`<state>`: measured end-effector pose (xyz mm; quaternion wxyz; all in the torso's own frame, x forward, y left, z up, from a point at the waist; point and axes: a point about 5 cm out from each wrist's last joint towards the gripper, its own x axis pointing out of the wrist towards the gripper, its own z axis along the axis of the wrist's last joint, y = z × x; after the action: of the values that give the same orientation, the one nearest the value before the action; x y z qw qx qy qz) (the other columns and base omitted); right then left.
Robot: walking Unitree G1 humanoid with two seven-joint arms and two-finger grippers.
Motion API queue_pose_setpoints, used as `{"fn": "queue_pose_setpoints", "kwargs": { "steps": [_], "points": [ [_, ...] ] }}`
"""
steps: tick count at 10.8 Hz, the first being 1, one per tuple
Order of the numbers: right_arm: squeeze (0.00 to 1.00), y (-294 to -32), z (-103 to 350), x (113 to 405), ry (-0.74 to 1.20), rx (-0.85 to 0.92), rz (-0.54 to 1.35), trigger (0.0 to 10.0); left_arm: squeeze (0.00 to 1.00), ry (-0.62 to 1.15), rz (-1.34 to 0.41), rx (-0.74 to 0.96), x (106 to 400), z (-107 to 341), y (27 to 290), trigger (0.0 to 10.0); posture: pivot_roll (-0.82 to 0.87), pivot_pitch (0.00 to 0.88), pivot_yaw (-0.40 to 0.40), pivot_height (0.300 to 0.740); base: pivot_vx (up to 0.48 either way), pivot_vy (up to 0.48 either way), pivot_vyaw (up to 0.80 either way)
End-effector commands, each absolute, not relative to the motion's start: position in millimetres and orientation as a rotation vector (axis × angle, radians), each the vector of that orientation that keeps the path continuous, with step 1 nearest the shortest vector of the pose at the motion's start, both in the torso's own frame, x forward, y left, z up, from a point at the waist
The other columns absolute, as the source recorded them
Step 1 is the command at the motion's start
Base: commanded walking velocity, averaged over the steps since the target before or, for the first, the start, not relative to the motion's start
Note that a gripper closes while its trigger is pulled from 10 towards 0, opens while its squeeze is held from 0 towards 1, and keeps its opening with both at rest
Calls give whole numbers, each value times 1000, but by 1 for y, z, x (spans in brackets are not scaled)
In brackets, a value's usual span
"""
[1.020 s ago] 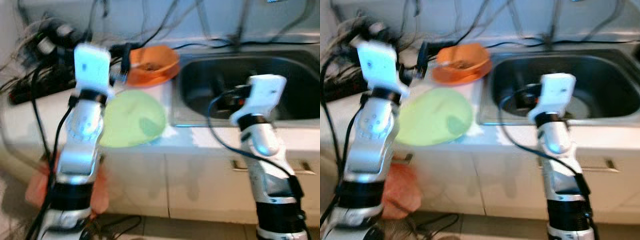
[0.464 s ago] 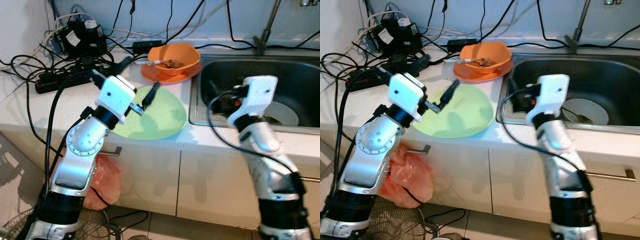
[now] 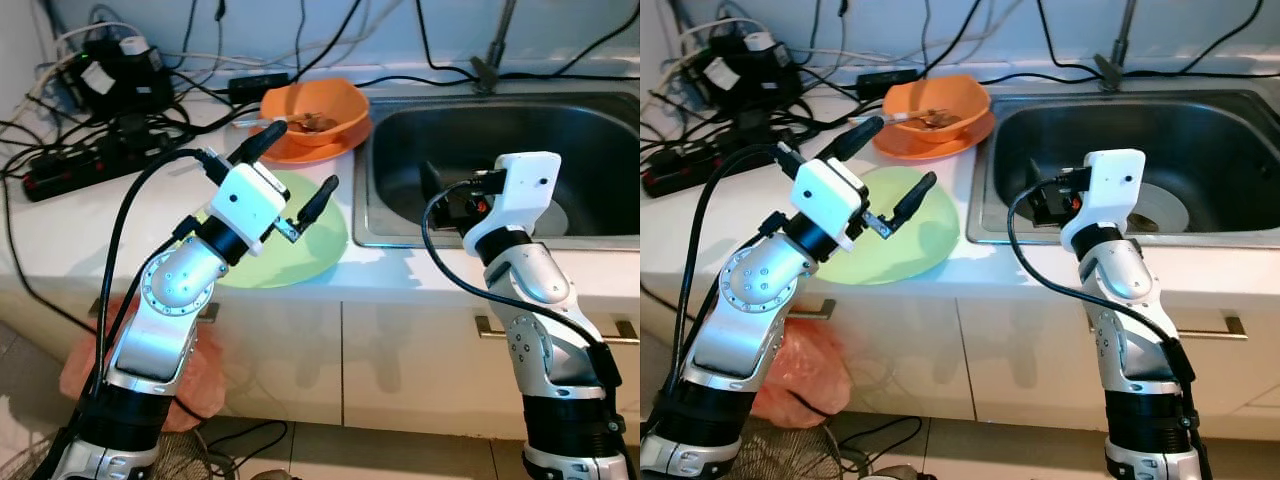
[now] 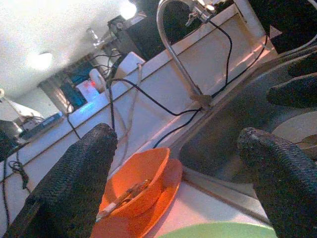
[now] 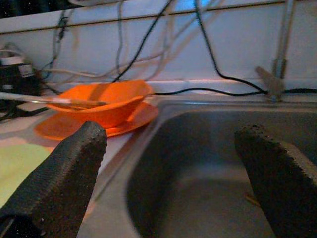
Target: Kitchen organization
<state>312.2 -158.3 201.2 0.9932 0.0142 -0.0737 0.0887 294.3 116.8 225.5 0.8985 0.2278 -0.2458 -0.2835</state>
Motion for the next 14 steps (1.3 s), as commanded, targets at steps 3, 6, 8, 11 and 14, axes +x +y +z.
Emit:
{"fn": "queue_pose_setpoints", "kwargs": {
  "steps": [3,6,8,11,14],
  "points": [
    [0,-162,204,317,-131,3,206,10000,0,-406,-906,606,279,221,114,10000,132,18,74,740,0,0,0],
    [0,-166,206,321,-131,-5,198,10000,0,-312,-1012,723,280,217,123,10000,142,17,80,740,0,0,0],
    [0,-164,205,321,-118,18,206,10000,0,-186,-1070,777,278,197,134,10000,140,22,82,740,0,0,0],
    [0,-143,184,304,57,58,482,10000,0,-114,-1085,817,279,184,143,10000,140,28,82,740,0,0,0],
    [0,-153,184,292,140,-36,593,10000,0,-106,-1075,837,282,185,148,10000,140,36,82,740,0,0,0]
  ]
}}
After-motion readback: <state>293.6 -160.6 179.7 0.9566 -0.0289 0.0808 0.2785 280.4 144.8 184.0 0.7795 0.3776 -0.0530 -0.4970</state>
